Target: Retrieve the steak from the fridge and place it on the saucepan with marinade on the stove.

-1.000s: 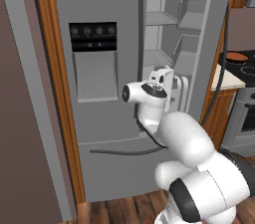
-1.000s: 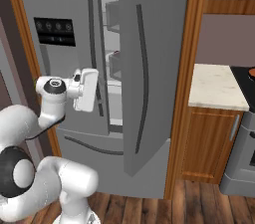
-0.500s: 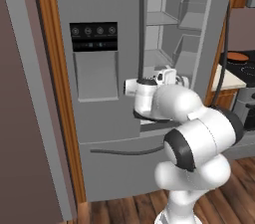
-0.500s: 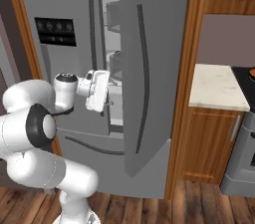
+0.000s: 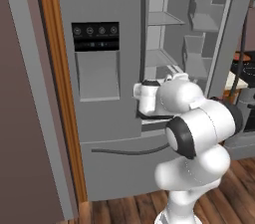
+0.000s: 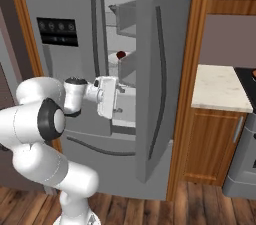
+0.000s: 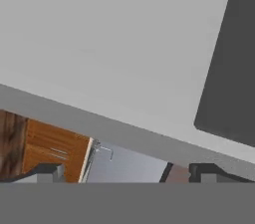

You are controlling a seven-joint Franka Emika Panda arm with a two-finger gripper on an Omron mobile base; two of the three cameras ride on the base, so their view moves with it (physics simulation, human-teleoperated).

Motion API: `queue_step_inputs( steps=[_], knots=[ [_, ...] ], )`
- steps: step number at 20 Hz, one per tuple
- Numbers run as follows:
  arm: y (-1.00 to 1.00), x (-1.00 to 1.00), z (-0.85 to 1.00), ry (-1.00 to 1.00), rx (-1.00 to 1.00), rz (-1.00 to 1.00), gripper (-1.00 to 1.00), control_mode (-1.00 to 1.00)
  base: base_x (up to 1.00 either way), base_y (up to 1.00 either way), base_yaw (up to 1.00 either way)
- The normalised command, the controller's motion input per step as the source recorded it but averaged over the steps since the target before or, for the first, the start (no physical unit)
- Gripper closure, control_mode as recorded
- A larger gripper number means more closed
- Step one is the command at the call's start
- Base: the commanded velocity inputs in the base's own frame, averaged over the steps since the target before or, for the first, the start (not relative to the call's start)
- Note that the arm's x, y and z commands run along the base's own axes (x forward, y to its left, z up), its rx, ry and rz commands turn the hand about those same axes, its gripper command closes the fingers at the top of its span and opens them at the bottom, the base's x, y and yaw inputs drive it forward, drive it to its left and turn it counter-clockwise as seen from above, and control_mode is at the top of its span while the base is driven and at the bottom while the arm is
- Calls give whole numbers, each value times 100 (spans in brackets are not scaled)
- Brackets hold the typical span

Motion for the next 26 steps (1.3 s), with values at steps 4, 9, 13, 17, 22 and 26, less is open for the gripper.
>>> queue_step_inputs(
  steps=[4,9,13,17,22,26],
  knots=[
    [-100,-52,-9,0,0,-26,-100,-100,0,0,0],
    [-100,-44,1,0,0,-24,-100,-100,0,0,0],
    [-15,-27,24,-6,7,-12,-100,-100,0,0,0],
    [67,-33,18,-36,16,-12,-100,-100,0,0,0],
    [79,-15,4,-37,36,-15,-100,-100,0,0,0],
    [25,26,0,-50,76,-27,-100,-100,0,0,0]
  ],
)
